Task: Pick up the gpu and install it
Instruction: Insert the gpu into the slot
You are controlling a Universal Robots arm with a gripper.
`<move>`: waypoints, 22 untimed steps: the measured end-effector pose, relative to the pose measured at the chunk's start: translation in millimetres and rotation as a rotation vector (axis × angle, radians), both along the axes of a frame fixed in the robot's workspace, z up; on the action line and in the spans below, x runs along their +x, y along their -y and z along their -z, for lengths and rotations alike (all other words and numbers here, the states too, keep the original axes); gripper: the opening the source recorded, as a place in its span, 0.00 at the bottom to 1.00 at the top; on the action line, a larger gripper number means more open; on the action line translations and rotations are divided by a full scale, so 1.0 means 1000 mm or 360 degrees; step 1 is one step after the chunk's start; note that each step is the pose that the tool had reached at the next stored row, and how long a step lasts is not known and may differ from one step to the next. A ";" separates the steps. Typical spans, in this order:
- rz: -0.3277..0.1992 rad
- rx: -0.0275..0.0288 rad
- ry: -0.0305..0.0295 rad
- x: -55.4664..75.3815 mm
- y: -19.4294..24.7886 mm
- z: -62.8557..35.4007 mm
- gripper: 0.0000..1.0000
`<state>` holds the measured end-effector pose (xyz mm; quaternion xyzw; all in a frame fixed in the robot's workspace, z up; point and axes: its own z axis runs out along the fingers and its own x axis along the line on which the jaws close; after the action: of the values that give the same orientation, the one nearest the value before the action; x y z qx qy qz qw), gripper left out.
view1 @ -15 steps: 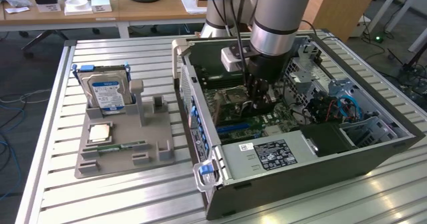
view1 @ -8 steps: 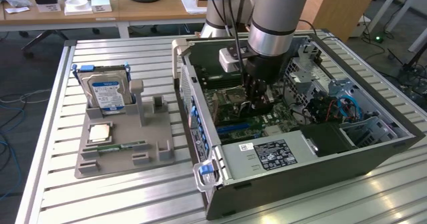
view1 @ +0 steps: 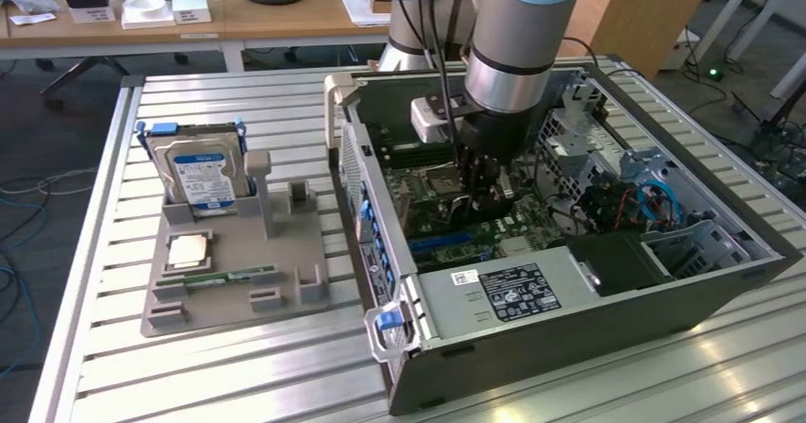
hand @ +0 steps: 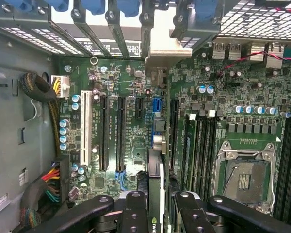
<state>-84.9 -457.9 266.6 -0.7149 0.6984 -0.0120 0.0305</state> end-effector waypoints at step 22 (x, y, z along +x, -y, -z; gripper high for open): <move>0.0001 -0.00003 0.00001 -0.006 -0.0001 0.0077 0.26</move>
<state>-90.5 -457.8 258.9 -0.7147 0.6986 -0.0121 0.0304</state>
